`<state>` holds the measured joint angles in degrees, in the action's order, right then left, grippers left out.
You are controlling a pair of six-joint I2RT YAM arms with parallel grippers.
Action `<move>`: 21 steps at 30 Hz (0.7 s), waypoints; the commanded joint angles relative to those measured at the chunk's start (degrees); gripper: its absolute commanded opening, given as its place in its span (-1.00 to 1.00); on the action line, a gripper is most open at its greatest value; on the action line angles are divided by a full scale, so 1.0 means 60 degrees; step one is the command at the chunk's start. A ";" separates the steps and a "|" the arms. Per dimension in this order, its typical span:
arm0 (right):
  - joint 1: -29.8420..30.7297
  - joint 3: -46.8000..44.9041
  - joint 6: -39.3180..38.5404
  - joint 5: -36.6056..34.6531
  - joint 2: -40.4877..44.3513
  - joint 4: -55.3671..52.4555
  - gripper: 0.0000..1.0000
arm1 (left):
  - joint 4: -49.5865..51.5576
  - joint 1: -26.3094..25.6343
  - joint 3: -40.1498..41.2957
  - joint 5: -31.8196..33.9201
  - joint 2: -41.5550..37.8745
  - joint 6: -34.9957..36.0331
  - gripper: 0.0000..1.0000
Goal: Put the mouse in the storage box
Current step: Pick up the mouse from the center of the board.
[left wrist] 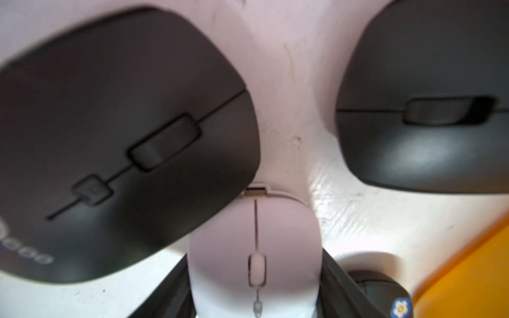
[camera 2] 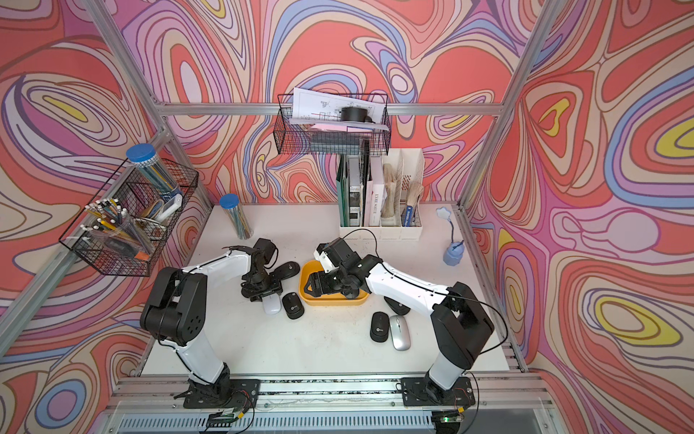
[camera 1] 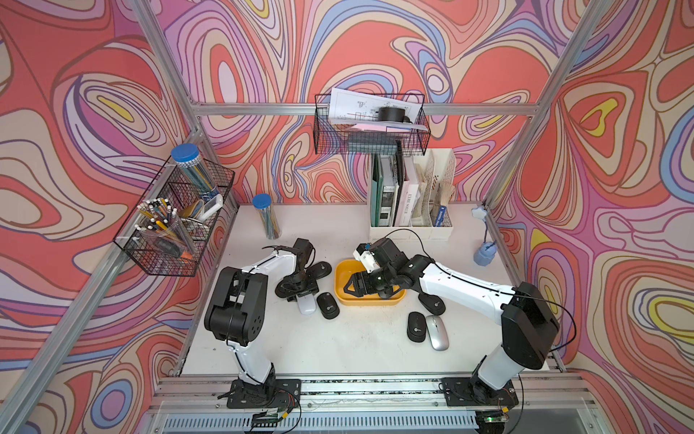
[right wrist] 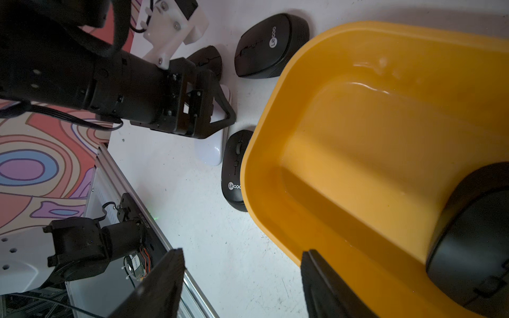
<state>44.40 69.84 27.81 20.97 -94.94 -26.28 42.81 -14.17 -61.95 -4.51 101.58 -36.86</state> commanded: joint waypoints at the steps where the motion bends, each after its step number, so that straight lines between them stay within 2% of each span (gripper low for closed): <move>1: 0.0070 -0.0039 0.0025 0.0020 0.0060 0.0118 0.38 | 0.0048 -0.0226 0.0168 0.0203 0.0008 0.0123 0.31; 6: 0.0070 -0.0080 -0.0079 0.0149 0.0215 0.0080 0.38 | 0.0641 -0.0529 -0.0181 0.0819 -0.0490 0.0224 0.26; 11: 0.0070 -0.0063 0.0047 0.0547 0.0197 0.0284 0.38 | 0.1415 -0.0600 -0.0582 0.1503 -0.1412 0.0353 0.30; 14: 0.0070 -0.0190 0.0245 0.0499 0.0177 0.0563 0.39 | 0.1498 -0.0597 -0.0593 0.1519 -0.2033 0.0386 0.29; 17: 0.0065 -0.0190 0.0270 0.0116 0.0176 0.0512 0.38 | 0.1843 -0.0602 -0.0824 0.1405 -0.2413 0.0429 0.27; 21: -0.0023 -0.0128 -0.0001 -0.1078 0.0508 -0.0002 0.41 | 0.1781 -0.0799 -0.1193 0.0773 -0.2787 0.0384 0.24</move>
<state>44.42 69.38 28.58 19.92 -94.67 -24.80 51.29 -18.00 -67.07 2.24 86.30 -35.35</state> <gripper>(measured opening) 0.703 0.639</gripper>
